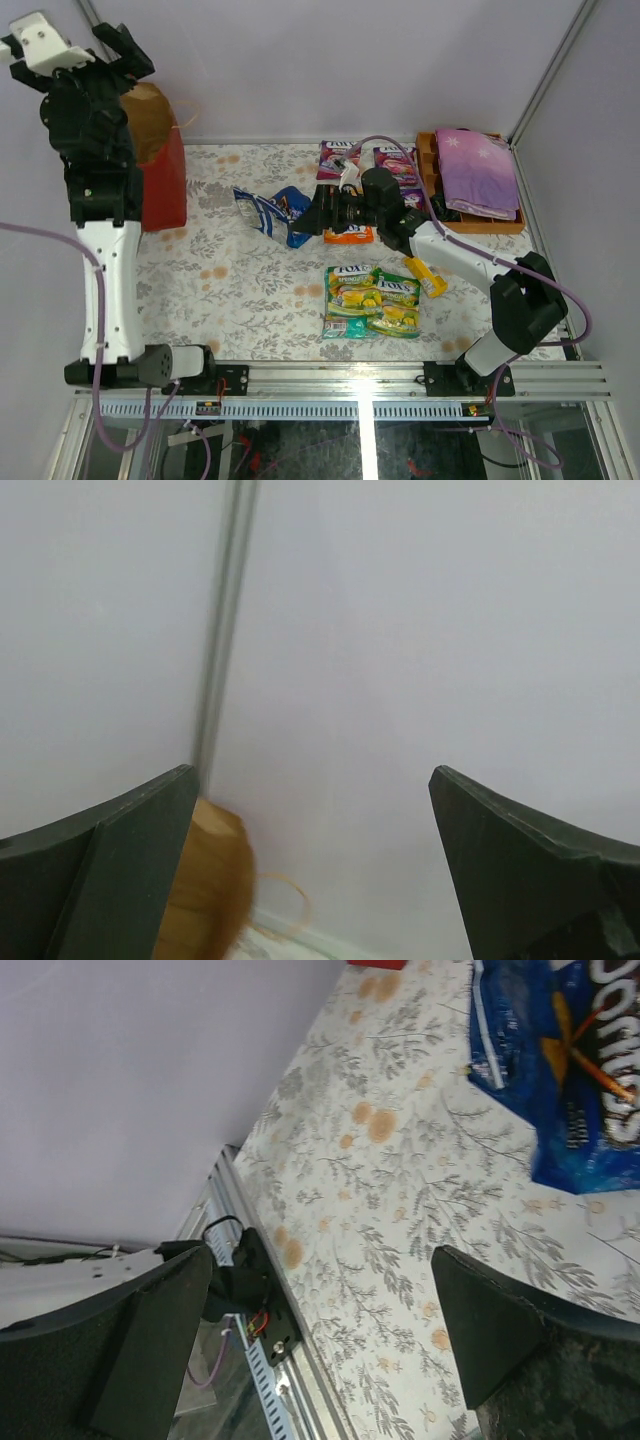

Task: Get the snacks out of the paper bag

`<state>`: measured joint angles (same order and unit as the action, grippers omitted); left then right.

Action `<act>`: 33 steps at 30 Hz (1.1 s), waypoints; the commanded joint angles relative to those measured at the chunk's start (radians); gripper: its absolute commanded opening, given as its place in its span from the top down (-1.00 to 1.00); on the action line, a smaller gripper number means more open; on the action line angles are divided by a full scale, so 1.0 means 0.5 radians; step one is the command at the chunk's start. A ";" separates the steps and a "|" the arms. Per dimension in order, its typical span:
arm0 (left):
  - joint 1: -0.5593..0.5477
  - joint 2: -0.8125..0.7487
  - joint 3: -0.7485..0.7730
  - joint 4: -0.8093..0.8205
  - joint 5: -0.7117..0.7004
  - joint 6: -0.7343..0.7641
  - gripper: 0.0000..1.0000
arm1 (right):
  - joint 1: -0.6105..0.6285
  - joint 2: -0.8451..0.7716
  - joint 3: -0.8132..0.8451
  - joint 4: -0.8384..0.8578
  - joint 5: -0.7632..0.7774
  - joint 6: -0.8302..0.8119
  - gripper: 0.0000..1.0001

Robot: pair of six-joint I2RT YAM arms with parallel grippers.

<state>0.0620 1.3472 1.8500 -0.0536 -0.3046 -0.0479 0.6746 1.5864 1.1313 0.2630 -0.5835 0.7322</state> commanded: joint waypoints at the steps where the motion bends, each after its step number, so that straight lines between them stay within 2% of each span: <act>1: -0.050 -0.100 -0.272 -0.593 0.191 -0.669 -0.99 | -0.004 -0.086 0.119 -0.185 0.321 -0.153 -0.99; 3: -0.199 -0.308 -0.674 -0.502 0.279 -0.781 -0.99 | -0.005 -0.151 0.078 -0.221 0.428 -0.197 -0.99; 6: -0.547 -0.572 -1.198 -0.415 0.099 -0.857 -0.99 | -0.030 -0.279 -0.003 -0.241 0.503 -0.245 -0.99; 9: -0.799 -0.701 -1.530 -0.490 -0.054 -1.028 -0.99 | -0.058 -0.399 -0.067 -0.277 0.560 -0.271 -0.99; 13: -0.867 -0.669 -1.833 -0.546 -0.092 -1.288 -0.99 | -0.067 -0.527 -0.175 -0.257 0.608 -0.243 -0.99; 16: -0.867 -0.543 -1.898 -0.509 -0.104 -1.337 -0.99 | -0.067 -0.580 -0.240 -0.198 0.598 -0.193 -0.99; 21: -0.845 -0.525 -1.688 -0.654 -0.429 -1.169 -0.99 | -0.067 -0.609 -0.294 -0.267 0.629 -0.203 -0.99; 25: -0.716 -0.386 -1.164 -0.965 -0.605 -0.841 -0.99 | -0.067 -0.621 -0.357 -0.209 0.630 -0.169 -0.99; 28: -0.523 -0.161 -0.708 -1.139 -0.503 -0.547 -0.99 | -0.067 -0.569 -0.357 -0.149 0.552 -0.126 -0.99; 33: -0.109 0.350 -0.012 -1.412 -0.127 -0.369 -0.99 | -0.067 -0.530 -0.361 -0.079 0.454 -0.090 -0.99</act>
<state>-0.1162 1.3544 1.6585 -0.6060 -0.4740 -0.3729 0.6449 1.3163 0.9443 0.1436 -0.3111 0.6682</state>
